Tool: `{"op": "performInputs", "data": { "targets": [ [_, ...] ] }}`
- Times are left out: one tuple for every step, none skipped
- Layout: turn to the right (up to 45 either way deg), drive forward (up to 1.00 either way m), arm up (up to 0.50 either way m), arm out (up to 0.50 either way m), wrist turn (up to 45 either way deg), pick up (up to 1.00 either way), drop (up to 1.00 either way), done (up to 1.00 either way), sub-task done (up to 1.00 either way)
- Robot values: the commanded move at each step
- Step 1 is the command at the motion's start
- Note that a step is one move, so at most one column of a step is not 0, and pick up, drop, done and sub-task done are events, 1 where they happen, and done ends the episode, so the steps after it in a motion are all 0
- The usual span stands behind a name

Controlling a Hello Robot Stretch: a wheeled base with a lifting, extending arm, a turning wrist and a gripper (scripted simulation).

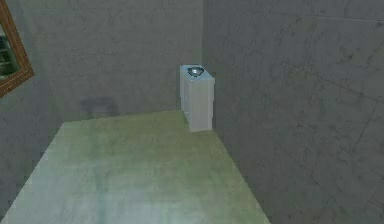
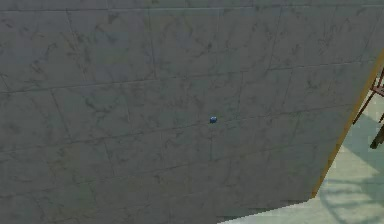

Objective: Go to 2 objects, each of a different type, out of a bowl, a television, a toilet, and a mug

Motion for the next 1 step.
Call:
{"op": "performInputs", "data": {
  "targets": [
    [-3.0,0.0,0.0,0.0,0.0,0.0,0.0,0.0,0.0]
  ]
}}
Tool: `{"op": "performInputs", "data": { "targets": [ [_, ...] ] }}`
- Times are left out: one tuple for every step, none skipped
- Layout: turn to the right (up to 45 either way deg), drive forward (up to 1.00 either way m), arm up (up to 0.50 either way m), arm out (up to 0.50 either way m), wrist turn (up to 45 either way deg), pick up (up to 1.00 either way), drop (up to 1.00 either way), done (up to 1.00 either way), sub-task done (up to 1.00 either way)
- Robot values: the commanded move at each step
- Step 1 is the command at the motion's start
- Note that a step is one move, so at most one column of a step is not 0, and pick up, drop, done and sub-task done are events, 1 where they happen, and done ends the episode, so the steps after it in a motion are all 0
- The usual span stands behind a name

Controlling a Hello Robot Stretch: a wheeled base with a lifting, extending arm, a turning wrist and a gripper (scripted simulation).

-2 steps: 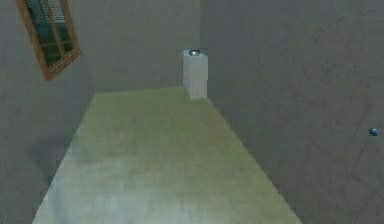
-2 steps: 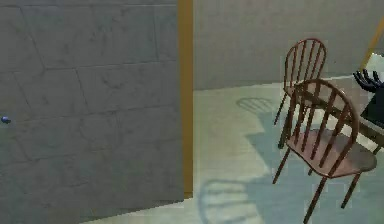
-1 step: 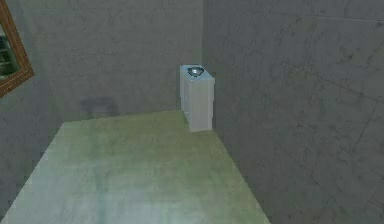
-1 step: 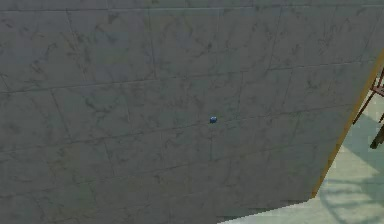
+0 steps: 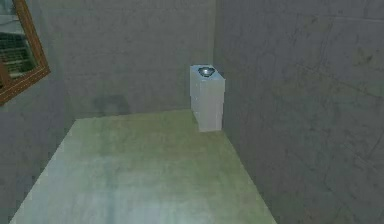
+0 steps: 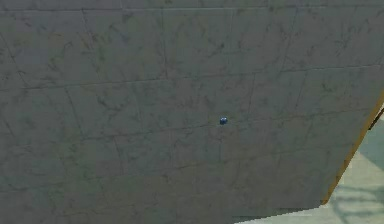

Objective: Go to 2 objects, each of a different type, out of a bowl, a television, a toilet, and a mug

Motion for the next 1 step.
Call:
{"op": "performInputs", "data": {
  "targets": [
    [0.0,1.0,0.0,0.0,0.0,0.0,0.0,0.0,0.0]
  ]
}}
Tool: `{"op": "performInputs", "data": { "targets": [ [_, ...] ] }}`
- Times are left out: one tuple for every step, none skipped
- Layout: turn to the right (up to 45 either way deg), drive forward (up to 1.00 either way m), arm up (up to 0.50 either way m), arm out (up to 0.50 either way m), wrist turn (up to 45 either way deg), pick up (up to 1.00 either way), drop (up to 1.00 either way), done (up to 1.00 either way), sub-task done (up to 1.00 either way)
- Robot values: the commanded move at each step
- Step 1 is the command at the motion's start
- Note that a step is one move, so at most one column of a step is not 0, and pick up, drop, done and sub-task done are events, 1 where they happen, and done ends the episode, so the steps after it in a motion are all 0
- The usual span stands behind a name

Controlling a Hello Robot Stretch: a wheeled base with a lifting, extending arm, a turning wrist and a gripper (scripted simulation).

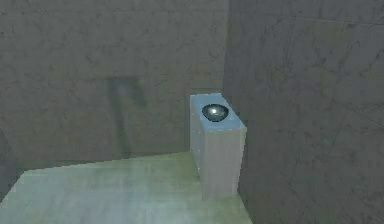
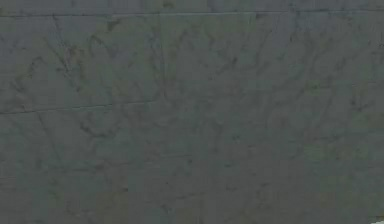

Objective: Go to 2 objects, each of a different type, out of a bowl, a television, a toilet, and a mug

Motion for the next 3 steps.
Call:
{"op": "performInputs", "data": {
  "targets": [
    [0.0,0.35,0.0,0.0,0.0,0.0,0.0,0.0,0.0],
    [9.0,0.0,0.0,0.0,0.0,0.0,0.0,0.0,0.0],
    [0.0,0.0,0.0,0.0,0.0,0.0,0.0,1.0,0.0]
  ]
}}
